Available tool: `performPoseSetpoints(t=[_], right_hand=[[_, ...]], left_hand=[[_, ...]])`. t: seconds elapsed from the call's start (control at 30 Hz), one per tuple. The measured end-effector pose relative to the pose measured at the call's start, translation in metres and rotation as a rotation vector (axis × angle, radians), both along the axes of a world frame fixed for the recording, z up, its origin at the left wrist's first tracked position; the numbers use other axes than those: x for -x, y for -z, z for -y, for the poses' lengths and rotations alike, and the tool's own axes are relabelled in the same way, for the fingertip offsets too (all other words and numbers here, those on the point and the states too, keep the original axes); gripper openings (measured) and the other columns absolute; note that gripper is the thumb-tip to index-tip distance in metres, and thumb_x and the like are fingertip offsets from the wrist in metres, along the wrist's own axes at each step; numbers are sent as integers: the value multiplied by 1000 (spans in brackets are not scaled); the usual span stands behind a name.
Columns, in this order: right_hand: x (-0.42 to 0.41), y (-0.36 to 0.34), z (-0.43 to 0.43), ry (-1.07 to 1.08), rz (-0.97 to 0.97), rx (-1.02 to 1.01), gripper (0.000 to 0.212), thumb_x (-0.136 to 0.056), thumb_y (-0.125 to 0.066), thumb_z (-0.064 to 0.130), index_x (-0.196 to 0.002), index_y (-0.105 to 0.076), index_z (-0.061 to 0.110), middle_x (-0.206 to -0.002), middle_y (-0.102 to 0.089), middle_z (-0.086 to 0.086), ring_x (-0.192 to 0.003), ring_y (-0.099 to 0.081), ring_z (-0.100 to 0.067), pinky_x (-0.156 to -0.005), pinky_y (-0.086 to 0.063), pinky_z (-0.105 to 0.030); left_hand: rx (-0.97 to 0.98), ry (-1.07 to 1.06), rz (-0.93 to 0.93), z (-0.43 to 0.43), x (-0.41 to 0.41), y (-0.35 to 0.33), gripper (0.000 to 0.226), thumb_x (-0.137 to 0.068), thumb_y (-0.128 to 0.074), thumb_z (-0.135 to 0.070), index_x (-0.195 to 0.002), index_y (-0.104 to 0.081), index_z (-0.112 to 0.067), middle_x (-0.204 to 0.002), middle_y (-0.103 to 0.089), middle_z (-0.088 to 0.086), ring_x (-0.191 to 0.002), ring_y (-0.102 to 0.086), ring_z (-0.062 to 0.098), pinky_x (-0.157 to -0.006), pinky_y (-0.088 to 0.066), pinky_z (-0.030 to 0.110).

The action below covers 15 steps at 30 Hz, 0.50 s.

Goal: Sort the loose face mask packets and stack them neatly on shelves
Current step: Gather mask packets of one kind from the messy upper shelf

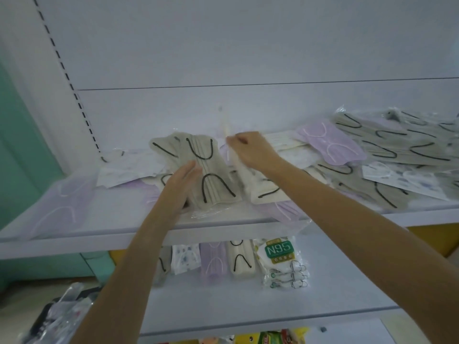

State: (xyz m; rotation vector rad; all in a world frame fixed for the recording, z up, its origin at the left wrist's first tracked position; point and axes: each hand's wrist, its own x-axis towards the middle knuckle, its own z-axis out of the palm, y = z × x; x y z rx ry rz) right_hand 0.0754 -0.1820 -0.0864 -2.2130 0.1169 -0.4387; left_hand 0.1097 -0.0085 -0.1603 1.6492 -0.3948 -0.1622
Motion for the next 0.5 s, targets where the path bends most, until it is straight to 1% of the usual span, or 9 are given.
performPoseSetpoints(t=[0.03, 0.07, 0.1, 0.17, 0.2, 0.27, 0.33, 0.4, 0.5], right_hand=[[2, 1, -13, -141, -143, -156, 31, -96, -46, 33, -86, -63, 8, -69, -56, -1, -57, -53, -8, -53, -41, -12], [3, 1, -22, -244, -271, -300, 35, -96, -45, 40, -103, -62, 10, -78, -63, 0, -65, -61, -8, -64, -45, -13], [0, 4, -27, -285, -327, -372, 37, -95, -45, 45, -111, -59, 14, -87, -67, 2, -74, -65, -8, -77, -46, -20], [-10, 9, -23, -203, -228, -276, 36, -94, -47, 40, -118, -57, 16, -105, -67, 1, -86, -64, -10, -85, -44, -31], [-14, 9, -15, -91, -134, -128, 34, -94, -49, 32, -123, -55, 14, -114, -64, -3, -92, -61, -13, -85, -44, -30], [-21, 14, 7, 161, -55, 166, 41, -92, -48, 18, -132, -46, 12, -128, -52, -12, -112, -50, -24, -91, -39, -31], [-27, 22, 34, 343, -182, 270, 48, -92, -45, 18, -138, -35, 11, -136, -41, -17, -125, -37, -34, -99, -34, -38], [-30, 29, 55, 381, -319, 165, 49, -94, -43, 18, -141, -30, 8, -138, -41, -17, -125, -40, -32, -100, -34, -38], [-31, 34, 68, 325, -271, -59, 48, -91, -49, 10, -138, -39, 6, -123, -54, -14, -109, -53, -26, -89, -41, -32]], left_hand=[[6, 10, 9, 1, 1, -1, 48, -92, -52, -42, -137, -45, -27, -132, -48, -13, -121, -46, 8, -100, -40, 31], [15, 12, 26, 1, 1, -2, 39, -93, -55, -36, -130, -51, -25, -124, -55, -10, -111, -54, 7, -88, -47, 27], [19, 6, 53, 1, 1, 0, 28, -92, -57, -26, -120, -56, -22, -112, -62, -7, -96, -62, 4, -73, -50, 20], [-13, -47, 104, 1, -1, 4, 17, -90, -57, -8, -99, -55, -24, -87, -62, -4, -62, -61, -6, -48, -45, 11], [-29, -81, 112, 0, 0, 6, 21, -89, -56, -5, -94, -52, -24, -83, -60, -5, -55, -59, -8, -45, -43, 10], [10, -86, 112, -3, 0, 6, 29, -89, -54, 0, -105, -50, -24, -92, -61, -7, -65, -61, -11, -51, -46, 8], [45, -42, 118, -4, -1, 7, 50, -88, -54, 3, -127, -43, -26, -109, -60, -10, -87, -63, -9, -68, -51, 12], [35, -12, 116, -5, -1, 6, 72, -89, -54, 2, -146, -24, -29, -127, -54, -12, -109, -58, 1, -86, -51, 23], [33, -2, 110, -5, -3, 7, 82, -89, -55, 1, -150, -13, -33, -139, -47, -9, -120, -52, 9, -99, -46, 34]])
